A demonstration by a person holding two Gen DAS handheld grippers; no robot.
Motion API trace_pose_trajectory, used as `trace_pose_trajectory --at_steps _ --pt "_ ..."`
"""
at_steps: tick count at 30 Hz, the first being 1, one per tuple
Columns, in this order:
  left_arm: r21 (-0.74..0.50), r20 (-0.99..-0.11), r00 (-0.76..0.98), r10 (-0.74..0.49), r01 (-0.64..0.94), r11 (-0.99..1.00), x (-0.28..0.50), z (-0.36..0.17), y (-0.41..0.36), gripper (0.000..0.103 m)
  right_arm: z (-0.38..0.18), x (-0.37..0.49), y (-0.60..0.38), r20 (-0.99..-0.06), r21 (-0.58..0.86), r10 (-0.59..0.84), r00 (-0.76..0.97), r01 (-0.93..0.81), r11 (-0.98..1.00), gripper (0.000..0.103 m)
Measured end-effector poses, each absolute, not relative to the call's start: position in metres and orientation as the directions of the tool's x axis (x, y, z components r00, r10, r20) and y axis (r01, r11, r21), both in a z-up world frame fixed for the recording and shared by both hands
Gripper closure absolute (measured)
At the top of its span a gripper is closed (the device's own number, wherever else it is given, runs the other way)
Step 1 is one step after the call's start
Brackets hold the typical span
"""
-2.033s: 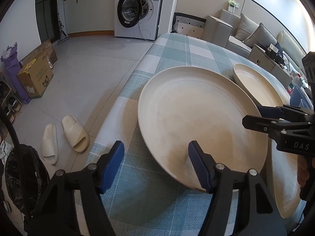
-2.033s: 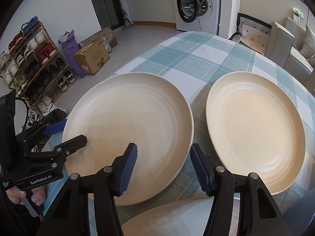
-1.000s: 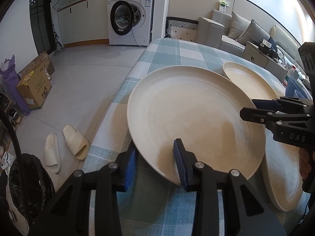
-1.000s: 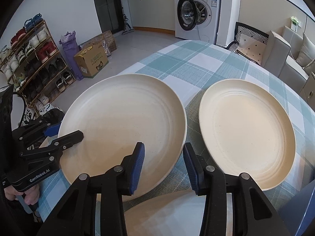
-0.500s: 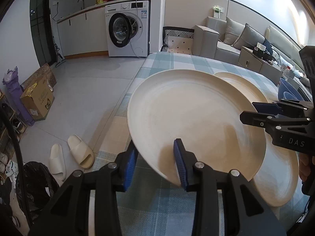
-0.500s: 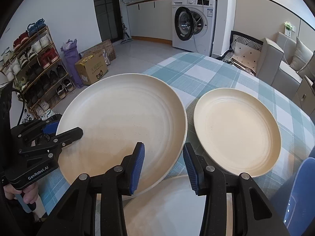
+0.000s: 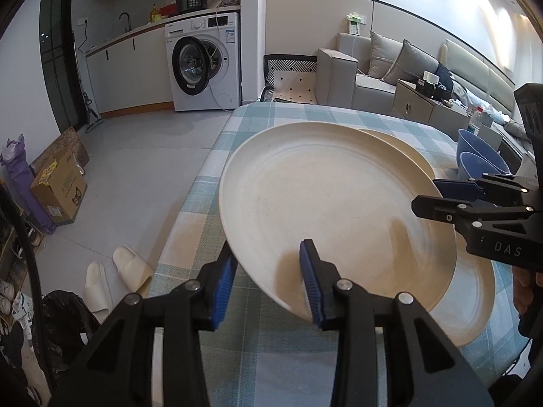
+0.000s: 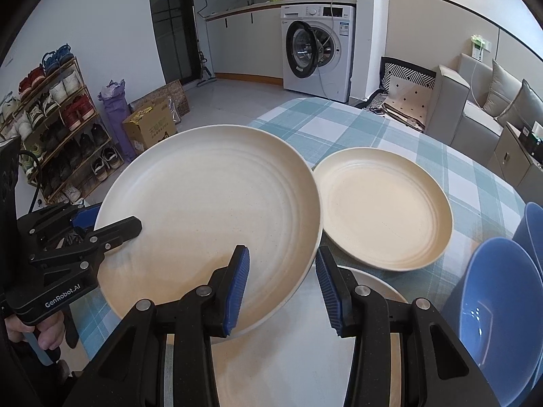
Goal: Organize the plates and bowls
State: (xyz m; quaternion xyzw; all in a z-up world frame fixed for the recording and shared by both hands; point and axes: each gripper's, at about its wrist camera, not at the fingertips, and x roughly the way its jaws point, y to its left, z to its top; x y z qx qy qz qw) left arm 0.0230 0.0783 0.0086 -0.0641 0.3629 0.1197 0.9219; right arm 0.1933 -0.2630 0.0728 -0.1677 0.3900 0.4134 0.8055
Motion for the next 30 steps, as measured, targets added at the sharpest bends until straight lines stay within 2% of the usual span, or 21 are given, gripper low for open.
trace_pose_trajectory --at_steps 3,30 --pt "-0.026 -0.677 0.717 0.166 -0.248 0.968 0.021 0.013 0.070 0.063 0.078 0.188 -0.273 -0.760 0.054 0.538 0.365 -0.790 0.611 0.061" --pt "-0.010 -0.677 0.731 0.082 -0.120 0.993 0.022 0.010 0.021 0.063 0.081 0.167 -0.341 -0.752 0.054 0.500 0.430 -0.716 0.696 0.061"
